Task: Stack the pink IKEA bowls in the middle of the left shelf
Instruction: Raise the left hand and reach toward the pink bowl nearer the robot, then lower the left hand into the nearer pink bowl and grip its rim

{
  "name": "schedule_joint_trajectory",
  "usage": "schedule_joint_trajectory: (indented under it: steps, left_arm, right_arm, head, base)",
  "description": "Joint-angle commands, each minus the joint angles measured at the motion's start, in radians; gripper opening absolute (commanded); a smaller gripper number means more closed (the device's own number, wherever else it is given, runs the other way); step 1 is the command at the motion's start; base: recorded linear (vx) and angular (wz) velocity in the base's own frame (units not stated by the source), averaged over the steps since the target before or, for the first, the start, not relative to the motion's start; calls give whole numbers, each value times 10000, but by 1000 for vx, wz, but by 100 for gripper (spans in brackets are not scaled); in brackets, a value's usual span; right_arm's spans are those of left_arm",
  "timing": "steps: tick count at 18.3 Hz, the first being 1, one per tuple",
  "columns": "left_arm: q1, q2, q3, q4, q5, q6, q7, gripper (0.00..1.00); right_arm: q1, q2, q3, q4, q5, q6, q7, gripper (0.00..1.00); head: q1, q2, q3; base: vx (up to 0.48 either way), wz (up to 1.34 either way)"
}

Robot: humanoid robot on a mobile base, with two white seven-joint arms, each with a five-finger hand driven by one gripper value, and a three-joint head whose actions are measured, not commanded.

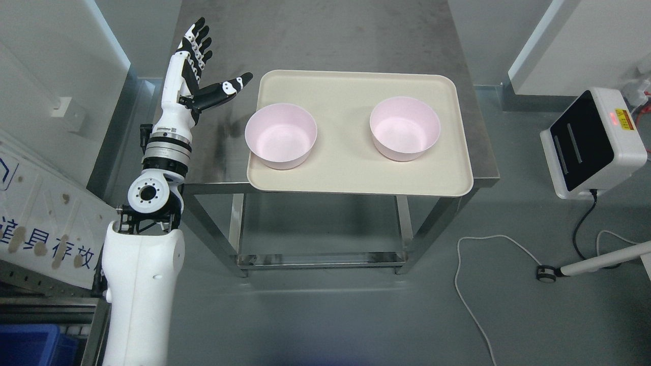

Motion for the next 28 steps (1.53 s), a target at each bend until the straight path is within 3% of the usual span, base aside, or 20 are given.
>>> schedule_joint_trajectory:
  steps: [1,4,9,12,14,16,24,28]
  left_arm:
    - [132,174,175,-125,-322,-25,-29,100]
    - [-143,174,359,-49,-322,-177,-151,100]
    - [-1569,2771,483,534,-337,-301,-2462,97]
    - [-2168,4733,-266,550,-383,-179,-5403,92]
    - [-2444,5290,-911,550,-398,-148,-6391,89]
    - [-2766,5384,-1707,550,-764,-148,-6502,83]
    - [-3442,4848,-4653,595,-1729,588,-6762,84]
    - [-3351,4114,-4948,948,-3294,589,-7466,83]
  right_arm:
    - [1,-175,-92,0,77,8,40,100]
    - [1,-175,-92,0,77,8,40,100]
    - [1,-175,-92,0,77,8,40,100]
    - [1,-175,-92,0,77,8,40,100]
    - [1,-175,-107,0,77,8,55,100]
    - [1,-175,-107,0,77,8,55,100]
    - [1,-175,-92,0,77,8,40,100]
    - [1,-175,-107,0,77,8,55,100]
  head:
    - [0,0,0]
    - [0,0,0]
    - [0,0,0]
    - [0,0,0]
    - [0,0,0]
    - [0,0,0]
    - [0,0,0]
    - [0,0,0]
  base:
    - [36,25]
    - [12,9]
    - [0,0]
    - [0,0]
    - [0,0]
    - [0,0]
    - [0,0]
    - [0,0]
